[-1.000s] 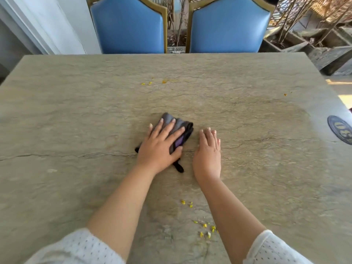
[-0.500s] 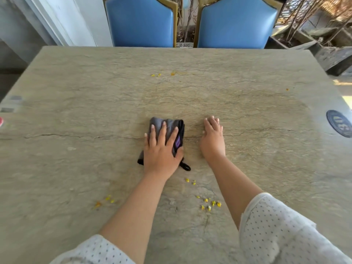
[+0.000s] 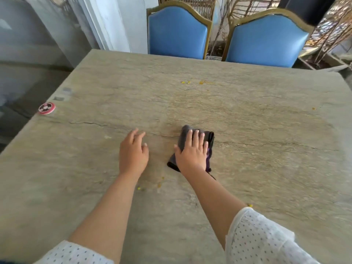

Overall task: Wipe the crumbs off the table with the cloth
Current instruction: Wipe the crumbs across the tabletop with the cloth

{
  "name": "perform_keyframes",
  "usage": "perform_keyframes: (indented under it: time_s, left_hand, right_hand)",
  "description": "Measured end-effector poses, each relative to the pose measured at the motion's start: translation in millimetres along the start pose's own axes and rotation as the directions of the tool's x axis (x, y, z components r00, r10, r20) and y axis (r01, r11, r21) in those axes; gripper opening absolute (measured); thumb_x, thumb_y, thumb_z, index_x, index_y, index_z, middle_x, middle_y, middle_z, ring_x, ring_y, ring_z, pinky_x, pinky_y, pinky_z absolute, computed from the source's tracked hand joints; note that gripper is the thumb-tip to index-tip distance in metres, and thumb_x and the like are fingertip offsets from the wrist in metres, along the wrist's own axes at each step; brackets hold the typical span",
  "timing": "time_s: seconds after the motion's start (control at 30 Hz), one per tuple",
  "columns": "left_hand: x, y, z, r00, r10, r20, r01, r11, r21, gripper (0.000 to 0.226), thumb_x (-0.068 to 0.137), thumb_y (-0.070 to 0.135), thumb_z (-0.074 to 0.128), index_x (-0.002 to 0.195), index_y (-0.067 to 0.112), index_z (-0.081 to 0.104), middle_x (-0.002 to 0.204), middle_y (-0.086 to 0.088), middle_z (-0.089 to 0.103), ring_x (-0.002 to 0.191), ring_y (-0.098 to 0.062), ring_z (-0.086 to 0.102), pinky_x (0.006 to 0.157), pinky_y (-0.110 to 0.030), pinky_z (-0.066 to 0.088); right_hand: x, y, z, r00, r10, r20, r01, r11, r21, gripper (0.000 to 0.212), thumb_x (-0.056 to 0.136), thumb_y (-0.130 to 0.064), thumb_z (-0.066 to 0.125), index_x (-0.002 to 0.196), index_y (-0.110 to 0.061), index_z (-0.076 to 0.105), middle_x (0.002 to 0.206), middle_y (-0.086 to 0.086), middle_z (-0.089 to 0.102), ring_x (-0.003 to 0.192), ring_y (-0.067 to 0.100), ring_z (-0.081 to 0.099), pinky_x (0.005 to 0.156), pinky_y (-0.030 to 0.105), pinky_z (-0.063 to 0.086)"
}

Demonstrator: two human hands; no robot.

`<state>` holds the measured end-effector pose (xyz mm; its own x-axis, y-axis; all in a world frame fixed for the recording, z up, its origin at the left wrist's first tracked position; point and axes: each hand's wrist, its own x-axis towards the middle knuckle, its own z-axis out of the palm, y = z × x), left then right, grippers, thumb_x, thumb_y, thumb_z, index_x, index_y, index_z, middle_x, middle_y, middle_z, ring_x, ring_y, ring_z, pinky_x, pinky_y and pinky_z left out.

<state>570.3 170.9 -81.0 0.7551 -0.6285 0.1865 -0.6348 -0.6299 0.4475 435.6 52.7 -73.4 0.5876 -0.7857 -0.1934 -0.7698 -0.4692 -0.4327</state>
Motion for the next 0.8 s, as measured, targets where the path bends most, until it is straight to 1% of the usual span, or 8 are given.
perform_keyframes:
  time_s: [0.07,0.13,0.27,0.4,0.5,0.57,0.63,0.8]
  left_hand:
    - [3.0,-28.7,-6.4,0.990,-0.128,0.064,0.115,0.977,0.182,0.049,0.094,0.027,0.049,0.141,0.013,0.045,0.153,-0.010,0.034,0.140,-0.032,0.031,0.108,-0.052,0.029]
    - [3.1,-49.7,-5.3,0.953,-0.237,0.187,0.172,0.935,0.310,0.062,0.098,0.046,0.036,0.152,0.024,0.017,0.162,0.001,0.007,0.148,-0.026,0.006,0.115,-0.056,0.011]
    - [-0.7,-58.3,2.2,0.940,-0.235,0.248,0.134,0.921,0.367,0.063,0.098,0.054,0.013,0.151,0.030,-0.011,0.159,0.008,-0.021,0.147,-0.023,-0.018,0.113,-0.056,-0.011]
    - [3.0,-57.0,-3.7,0.928,-0.241,0.284,0.152,0.941,0.304,0.058,0.100,0.044,0.015,0.151,0.031,-0.011,0.158,0.011,-0.023,0.146,-0.019,-0.021,0.114,-0.053,-0.013]
    - [4.0,-60.9,-8.7,0.951,-0.214,0.225,0.161,0.959,0.233,0.055,0.100,0.033,0.026,0.152,0.030,0.012,0.162,0.009,-0.002,0.149,-0.019,-0.003,0.117,-0.051,0.001]
    - [5.5,-64.3,-15.1,0.986,-0.129,0.110,0.106,0.975,0.193,0.051,0.093,0.034,0.032,0.143,0.028,0.041,0.156,0.003,0.030,0.141,-0.026,0.029,0.111,-0.049,0.024]
    - [18.8,-71.5,-18.1,0.998,-0.046,0.039,0.036,0.973,0.229,0.048,0.088,0.038,0.036,0.130,0.024,0.055,0.143,-0.001,0.049,0.124,-0.031,0.049,0.102,-0.049,0.035]
    - [72.6,-90.5,-10.9,0.969,-0.181,0.165,0.122,0.940,0.317,0.062,0.095,0.051,0.031,0.151,0.030,0.018,0.162,0.004,0.005,0.148,-0.023,0.003,0.117,-0.055,0.002]
  right_hand:
    - [8.6,-6.8,14.1,0.999,0.018,-0.030,-0.021,0.992,-0.120,0.078,0.096,-0.055,0.022,0.149,-0.013,-0.015,0.158,0.010,-0.018,0.144,0.027,-0.021,0.118,0.043,-0.012]
    - [24.6,-15.8,20.4,0.998,0.019,-0.055,-0.030,0.980,-0.195,0.076,0.096,-0.057,0.019,0.149,-0.015,-0.017,0.158,0.008,-0.020,0.144,0.028,-0.023,0.117,0.045,-0.011]
    - [63.0,-50.0,28.5,0.999,-0.034,0.004,0.034,0.969,-0.245,0.068,0.097,-0.055,0.017,0.150,-0.024,-0.012,0.158,0.001,-0.020,0.144,0.026,-0.022,0.117,0.047,-0.012]
    - [51.7,-86.3,46.2,0.953,-0.289,0.094,0.304,0.911,-0.279,0.059,0.099,-0.050,0.016,0.150,-0.032,-0.007,0.159,-0.004,-0.016,0.145,0.022,-0.020,0.117,0.044,-0.011]
    - [12.7,-79.5,55.0,0.871,-0.471,0.139,0.490,0.824,-0.284,0.055,0.098,-0.049,0.015,0.151,-0.037,0.000,0.160,-0.007,-0.009,0.146,0.019,-0.016,0.118,0.041,-0.011]
    - [9.4,-66.4,50.4,0.895,-0.434,0.103,0.445,0.850,-0.281,0.056,0.096,-0.050,0.013,0.150,-0.038,0.003,0.160,-0.009,-0.007,0.146,0.017,-0.014,0.117,0.040,-0.011]
    - [32.7,-60.3,43.2,0.958,-0.287,0.013,0.278,0.918,-0.283,0.058,0.096,-0.052,0.014,0.151,-0.036,0.003,0.160,-0.005,-0.009,0.146,0.020,-0.015,0.118,0.042,-0.011]
    - [118.2,-79.2,35.6,0.997,0.024,-0.078,-0.043,0.964,-0.262,0.070,0.094,-0.060,0.017,0.152,-0.025,-0.003,0.160,0.008,-0.012,0.145,0.031,-0.017,0.117,0.049,-0.010]
